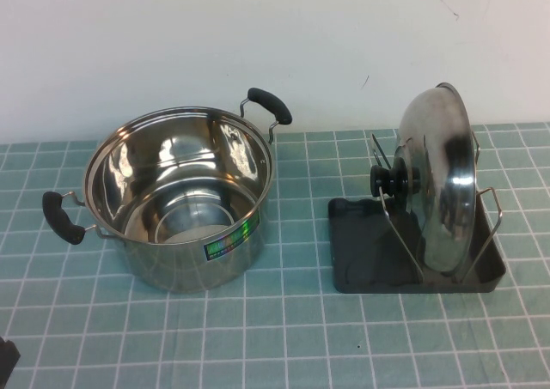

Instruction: Put pot lid on rack

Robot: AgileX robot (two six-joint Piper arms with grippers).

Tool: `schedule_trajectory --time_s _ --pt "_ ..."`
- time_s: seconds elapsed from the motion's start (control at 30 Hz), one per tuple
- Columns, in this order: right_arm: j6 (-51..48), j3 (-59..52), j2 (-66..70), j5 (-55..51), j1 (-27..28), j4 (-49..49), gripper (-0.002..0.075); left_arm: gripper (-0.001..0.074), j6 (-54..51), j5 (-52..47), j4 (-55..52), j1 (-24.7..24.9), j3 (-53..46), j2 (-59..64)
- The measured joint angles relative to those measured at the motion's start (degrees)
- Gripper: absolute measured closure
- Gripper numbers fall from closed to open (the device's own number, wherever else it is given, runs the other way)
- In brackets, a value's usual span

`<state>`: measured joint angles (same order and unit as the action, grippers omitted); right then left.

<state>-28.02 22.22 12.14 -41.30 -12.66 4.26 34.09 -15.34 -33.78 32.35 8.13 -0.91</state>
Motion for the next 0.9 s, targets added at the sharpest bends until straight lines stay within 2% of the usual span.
schedule_trajectory --time_s 0.27,0.37,0.47,0.7,0.9 --pt "0.0 0.0 0.0 0.0 0.0 0.0 0.0727 0.0736 0.0 0.2 0.0 -0.1 -0.3 0.0" --pt "0.0 0.0 0.0 0.0 0.0 0.1 0.0727 0.0736 0.0 -1.0 2.5 -1.8 -0.6 0.0" --pt "0.0 0.0 0.0 0.0 0.0 0.1 0.0727 0.0736 -3.0 -2.5 10.1 -6.4 -0.7 0.0" --pt "0.0 0.0 0.0 0.0 0.0 0.1 0.0727 0.0736 -20.0 2.4 26.4 -20.5 -5.3 0.0" --pt "0.0 0.0 0.0 0.0 0.0 0.1 0.0727 0.0736 -23.9 0.2 33.8 -27.0 -9.3 0.0"
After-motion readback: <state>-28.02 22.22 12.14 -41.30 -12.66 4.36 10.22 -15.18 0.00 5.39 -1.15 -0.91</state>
